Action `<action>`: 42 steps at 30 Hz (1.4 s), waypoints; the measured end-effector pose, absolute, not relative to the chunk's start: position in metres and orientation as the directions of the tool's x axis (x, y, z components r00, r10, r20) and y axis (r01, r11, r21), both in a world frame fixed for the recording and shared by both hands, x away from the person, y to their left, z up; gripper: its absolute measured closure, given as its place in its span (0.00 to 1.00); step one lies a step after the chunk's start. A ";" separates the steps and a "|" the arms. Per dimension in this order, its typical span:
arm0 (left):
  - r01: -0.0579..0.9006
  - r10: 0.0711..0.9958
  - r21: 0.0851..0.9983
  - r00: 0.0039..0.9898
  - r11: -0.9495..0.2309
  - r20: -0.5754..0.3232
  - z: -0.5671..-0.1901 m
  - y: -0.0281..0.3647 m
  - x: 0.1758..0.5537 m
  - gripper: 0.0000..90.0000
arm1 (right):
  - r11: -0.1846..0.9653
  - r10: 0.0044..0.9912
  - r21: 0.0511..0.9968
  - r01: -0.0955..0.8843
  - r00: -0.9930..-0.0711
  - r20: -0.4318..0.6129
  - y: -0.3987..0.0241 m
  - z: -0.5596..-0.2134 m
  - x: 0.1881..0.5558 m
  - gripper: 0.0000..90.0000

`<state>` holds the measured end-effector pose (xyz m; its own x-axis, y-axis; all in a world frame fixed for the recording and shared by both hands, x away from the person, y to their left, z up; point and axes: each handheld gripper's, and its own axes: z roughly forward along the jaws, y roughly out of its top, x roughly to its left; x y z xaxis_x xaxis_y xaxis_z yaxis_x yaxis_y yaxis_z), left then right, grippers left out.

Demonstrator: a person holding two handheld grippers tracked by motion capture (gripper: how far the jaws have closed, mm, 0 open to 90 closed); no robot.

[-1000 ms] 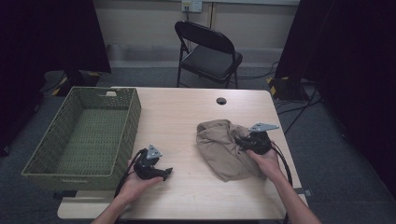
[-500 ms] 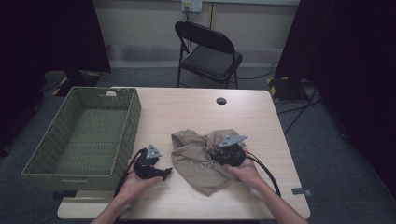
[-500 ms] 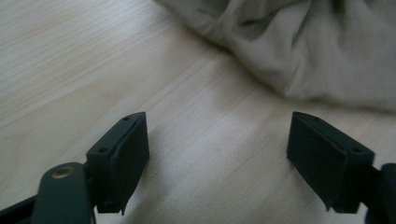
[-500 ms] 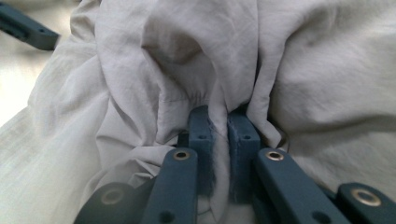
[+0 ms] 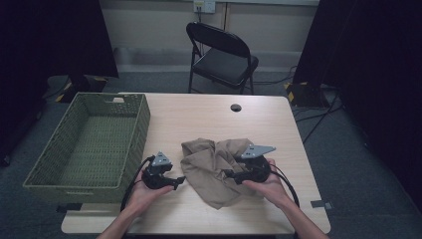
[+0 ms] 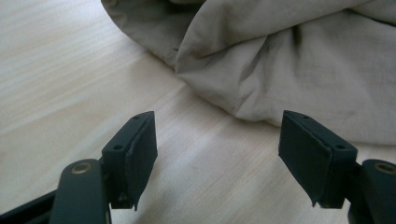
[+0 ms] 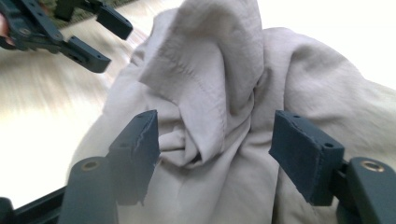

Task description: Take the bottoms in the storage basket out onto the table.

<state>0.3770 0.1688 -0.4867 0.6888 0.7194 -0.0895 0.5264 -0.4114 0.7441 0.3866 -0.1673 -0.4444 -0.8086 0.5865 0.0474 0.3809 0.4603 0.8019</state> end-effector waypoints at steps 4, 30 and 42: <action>0.532 0.722 0.734 0.687 -0.422 -0.083 -0.488 0.168 0.377 0.31 | 0.496 0.568 0.775 0.392 -0.822 0.053 -0.172 -0.455 0.378 0.25; 0.530 0.743 0.751 0.664 -0.393 -0.080 -0.483 0.177 0.378 0.32 | 0.454 0.534 0.833 0.315 -0.845 0.029 -0.151 -0.442 0.376 0.92; 0.510 0.739 0.769 0.670 -0.384 -0.075 -0.479 0.177 0.375 0.32 | 0.213 0.573 0.892 0.398 -0.791 0.216 -0.178 -0.411 0.391 0.88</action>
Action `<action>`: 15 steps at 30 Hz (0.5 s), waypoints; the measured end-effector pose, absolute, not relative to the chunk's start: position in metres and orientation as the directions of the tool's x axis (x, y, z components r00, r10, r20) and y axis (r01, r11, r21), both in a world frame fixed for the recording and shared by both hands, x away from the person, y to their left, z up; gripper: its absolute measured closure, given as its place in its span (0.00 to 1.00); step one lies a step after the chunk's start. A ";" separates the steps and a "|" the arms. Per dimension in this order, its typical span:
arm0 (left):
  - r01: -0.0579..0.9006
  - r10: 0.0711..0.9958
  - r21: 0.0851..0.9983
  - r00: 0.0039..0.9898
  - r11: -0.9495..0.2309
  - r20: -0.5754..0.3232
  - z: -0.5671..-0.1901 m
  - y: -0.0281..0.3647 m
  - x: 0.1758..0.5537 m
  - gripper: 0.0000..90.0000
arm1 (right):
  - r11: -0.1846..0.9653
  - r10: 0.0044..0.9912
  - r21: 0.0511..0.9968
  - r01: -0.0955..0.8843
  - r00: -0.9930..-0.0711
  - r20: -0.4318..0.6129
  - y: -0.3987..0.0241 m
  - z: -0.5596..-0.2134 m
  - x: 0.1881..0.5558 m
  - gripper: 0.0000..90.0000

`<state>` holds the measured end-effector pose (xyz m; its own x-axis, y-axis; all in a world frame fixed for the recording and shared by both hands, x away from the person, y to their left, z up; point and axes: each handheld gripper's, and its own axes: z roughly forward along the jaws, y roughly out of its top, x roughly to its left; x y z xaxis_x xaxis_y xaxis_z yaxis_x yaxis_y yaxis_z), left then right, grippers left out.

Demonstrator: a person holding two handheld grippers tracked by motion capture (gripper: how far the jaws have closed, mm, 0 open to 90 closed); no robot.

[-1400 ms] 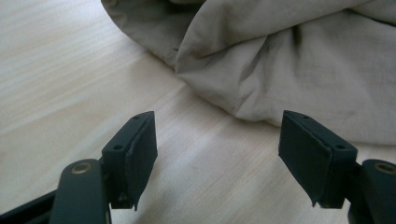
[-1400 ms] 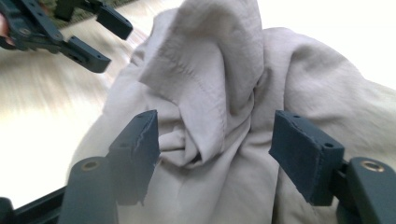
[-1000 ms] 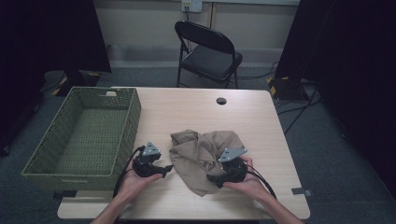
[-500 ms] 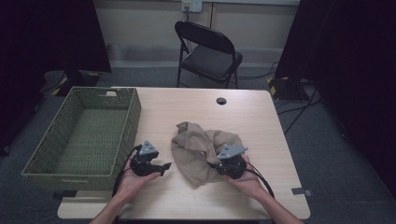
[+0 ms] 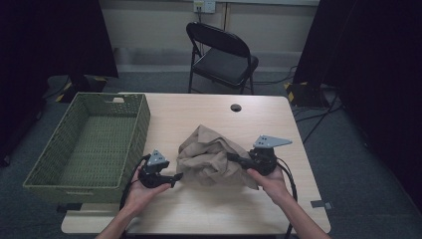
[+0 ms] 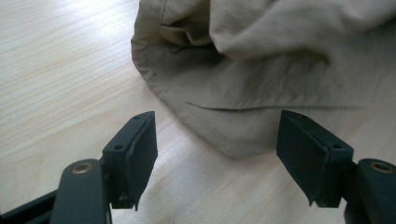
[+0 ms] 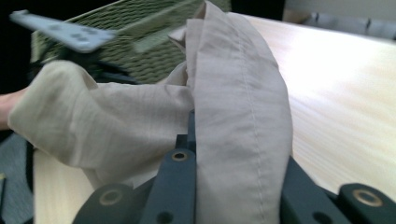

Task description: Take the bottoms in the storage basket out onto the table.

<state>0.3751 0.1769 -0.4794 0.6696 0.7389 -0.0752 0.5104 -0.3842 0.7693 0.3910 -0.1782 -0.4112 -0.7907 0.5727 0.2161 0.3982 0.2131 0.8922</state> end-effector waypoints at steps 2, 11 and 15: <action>0.511 0.740 0.770 0.669 -0.382 -0.076 -0.480 0.176 0.375 0.32 | 0.207 0.621 0.880 0.429 -0.752 0.220 -0.185 -0.422 0.401 0.83; 0.514 0.734 0.758 0.676 -0.401 -0.070 -0.481 0.174 0.375 0.32 | 0.222 0.754 0.850 0.479 -0.637 0.162 -0.203 -0.446 0.435 0.68; 0.507 0.732 0.763 0.678 -0.400 -0.066 -0.480 0.174 0.375 0.32 | 0.244 0.785 0.826 0.507 -0.604 0.139 -0.206 -0.460 0.448 0.68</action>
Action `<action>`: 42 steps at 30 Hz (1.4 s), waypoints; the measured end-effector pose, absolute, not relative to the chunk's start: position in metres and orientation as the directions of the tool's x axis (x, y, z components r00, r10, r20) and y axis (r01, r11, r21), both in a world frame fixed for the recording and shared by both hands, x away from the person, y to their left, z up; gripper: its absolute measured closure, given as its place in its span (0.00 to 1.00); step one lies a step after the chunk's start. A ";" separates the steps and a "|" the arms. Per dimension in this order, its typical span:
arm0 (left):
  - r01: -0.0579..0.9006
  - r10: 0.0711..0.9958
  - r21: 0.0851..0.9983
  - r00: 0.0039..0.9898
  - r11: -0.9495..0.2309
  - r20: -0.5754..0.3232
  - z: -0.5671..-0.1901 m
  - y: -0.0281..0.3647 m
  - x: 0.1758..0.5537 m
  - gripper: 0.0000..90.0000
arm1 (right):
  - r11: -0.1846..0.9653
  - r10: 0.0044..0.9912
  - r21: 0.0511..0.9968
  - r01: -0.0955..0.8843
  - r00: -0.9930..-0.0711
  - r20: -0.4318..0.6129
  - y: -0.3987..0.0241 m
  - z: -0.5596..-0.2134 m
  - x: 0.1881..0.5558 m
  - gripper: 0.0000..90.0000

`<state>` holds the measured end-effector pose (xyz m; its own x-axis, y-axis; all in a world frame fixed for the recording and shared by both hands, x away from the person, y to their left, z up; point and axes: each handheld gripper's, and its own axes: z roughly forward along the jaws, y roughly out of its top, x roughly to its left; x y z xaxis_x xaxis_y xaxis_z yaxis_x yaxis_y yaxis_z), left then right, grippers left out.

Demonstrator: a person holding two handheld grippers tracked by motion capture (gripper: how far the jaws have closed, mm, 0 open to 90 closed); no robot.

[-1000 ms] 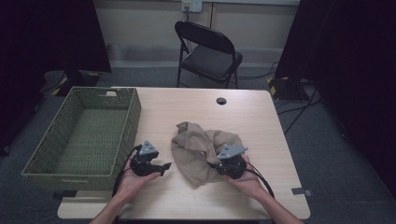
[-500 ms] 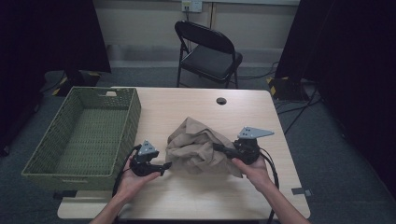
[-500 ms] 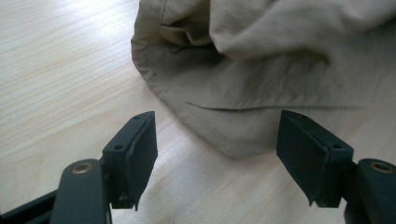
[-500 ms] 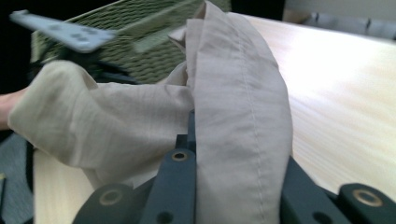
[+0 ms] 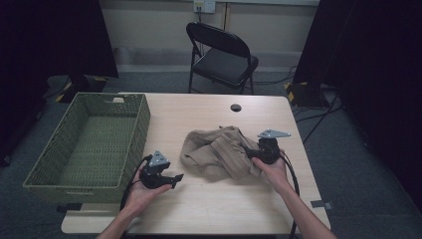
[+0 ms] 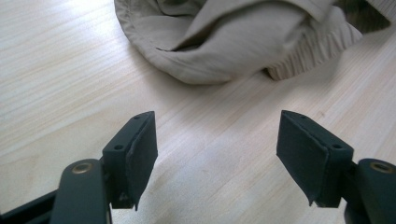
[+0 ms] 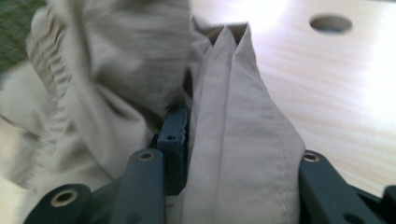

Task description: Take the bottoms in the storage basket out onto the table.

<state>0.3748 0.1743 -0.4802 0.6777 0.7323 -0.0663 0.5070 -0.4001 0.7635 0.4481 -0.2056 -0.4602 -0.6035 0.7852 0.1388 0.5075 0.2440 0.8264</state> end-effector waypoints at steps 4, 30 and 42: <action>0.508 0.735 0.763 0.675 -0.400 -0.064 -0.481 0.175 0.376 0.32 | 0.316 0.793 0.776 0.545 -0.601 0.099 -0.203 -0.483 0.453 0.69; 0.452 0.706 0.774 0.708 -0.444 -0.008 -0.475 0.164 0.385 0.46 | 0.352 0.701 0.835 0.422 -0.710 0.064 -0.193 -0.441 0.400 0.38; 0.453 0.676 0.755 0.736 -0.473 -0.018 -0.484 0.162 0.386 0.51 | 0.469 0.628 0.790 0.395 -0.778 0.016 -0.160 -0.467 0.386 0.51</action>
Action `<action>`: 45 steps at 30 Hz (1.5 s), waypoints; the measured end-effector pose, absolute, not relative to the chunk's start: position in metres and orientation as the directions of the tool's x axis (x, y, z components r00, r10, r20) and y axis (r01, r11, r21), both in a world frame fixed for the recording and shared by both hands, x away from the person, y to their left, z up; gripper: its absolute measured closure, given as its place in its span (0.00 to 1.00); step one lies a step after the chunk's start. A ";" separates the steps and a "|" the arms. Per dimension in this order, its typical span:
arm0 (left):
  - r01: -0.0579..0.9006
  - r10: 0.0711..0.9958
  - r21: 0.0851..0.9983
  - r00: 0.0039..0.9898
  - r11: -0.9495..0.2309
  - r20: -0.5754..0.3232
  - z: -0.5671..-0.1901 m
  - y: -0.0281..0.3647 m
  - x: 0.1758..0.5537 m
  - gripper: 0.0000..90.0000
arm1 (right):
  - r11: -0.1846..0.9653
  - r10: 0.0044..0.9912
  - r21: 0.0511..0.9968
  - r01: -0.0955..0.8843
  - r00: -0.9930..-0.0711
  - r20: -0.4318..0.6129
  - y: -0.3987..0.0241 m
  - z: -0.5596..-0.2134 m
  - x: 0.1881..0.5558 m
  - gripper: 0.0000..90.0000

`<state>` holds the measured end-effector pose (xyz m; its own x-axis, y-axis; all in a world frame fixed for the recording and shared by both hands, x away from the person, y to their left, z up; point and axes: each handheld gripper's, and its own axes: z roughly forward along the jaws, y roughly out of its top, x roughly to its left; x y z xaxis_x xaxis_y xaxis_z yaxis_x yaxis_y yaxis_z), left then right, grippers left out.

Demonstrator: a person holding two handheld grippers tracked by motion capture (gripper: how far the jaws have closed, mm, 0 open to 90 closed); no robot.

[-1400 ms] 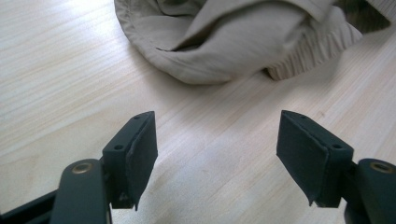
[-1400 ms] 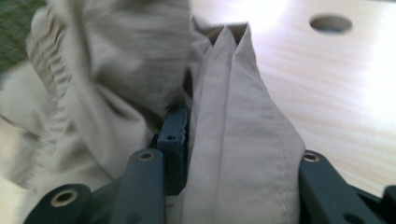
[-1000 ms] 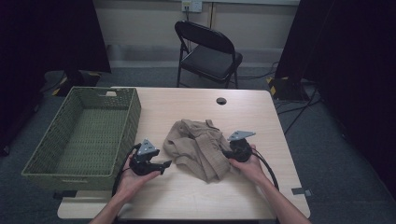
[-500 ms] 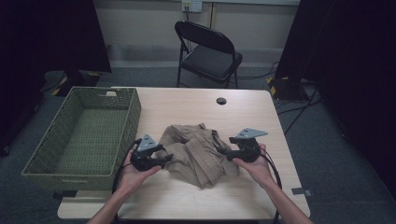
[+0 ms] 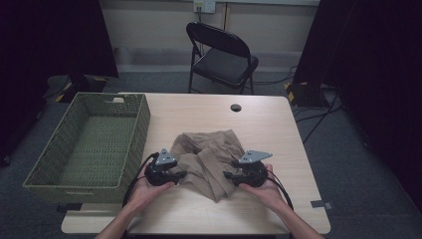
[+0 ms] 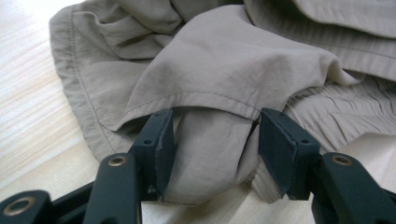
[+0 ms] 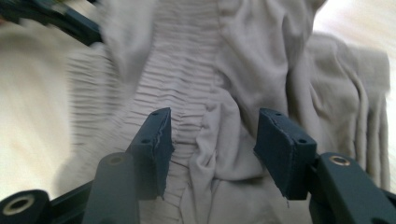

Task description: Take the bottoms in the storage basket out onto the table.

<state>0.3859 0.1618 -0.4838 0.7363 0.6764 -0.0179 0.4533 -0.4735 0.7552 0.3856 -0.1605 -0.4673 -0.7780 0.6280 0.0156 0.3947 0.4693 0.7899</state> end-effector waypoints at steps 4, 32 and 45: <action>0.444 0.654 0.753 0.756 -0.485 -0.025 -0.486 0.155 0.383 0.51 | 0.462 0.670 0.778 0.425 -0.742 0.008 -0.166 -0.475 0.400 0.55; 0.415 0.650 0.824 0.756 -0.386 -0.076 -0.453 0.163 0.376 0.54 | 0.431 0.702 0.789 0.437 -0.712 0.011 -0.181 -0.469 0.380 0.27; 0.492 0.680 0.695 0.733 -0.525 -0.006 -0.493 0.166 0.391 0.52 | 0.519 0.707 0.712 0.473 -0.706 -0.047 -0.172 -0.498 0.389 0.26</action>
<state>0.3913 0.1661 -0.4930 0.7330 0.6802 -0.0056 0.4922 -0.5247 0.6946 0.3885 -0.1717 -0.4978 -0.7058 0.7069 -0.0469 0.4727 0.5192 0.7120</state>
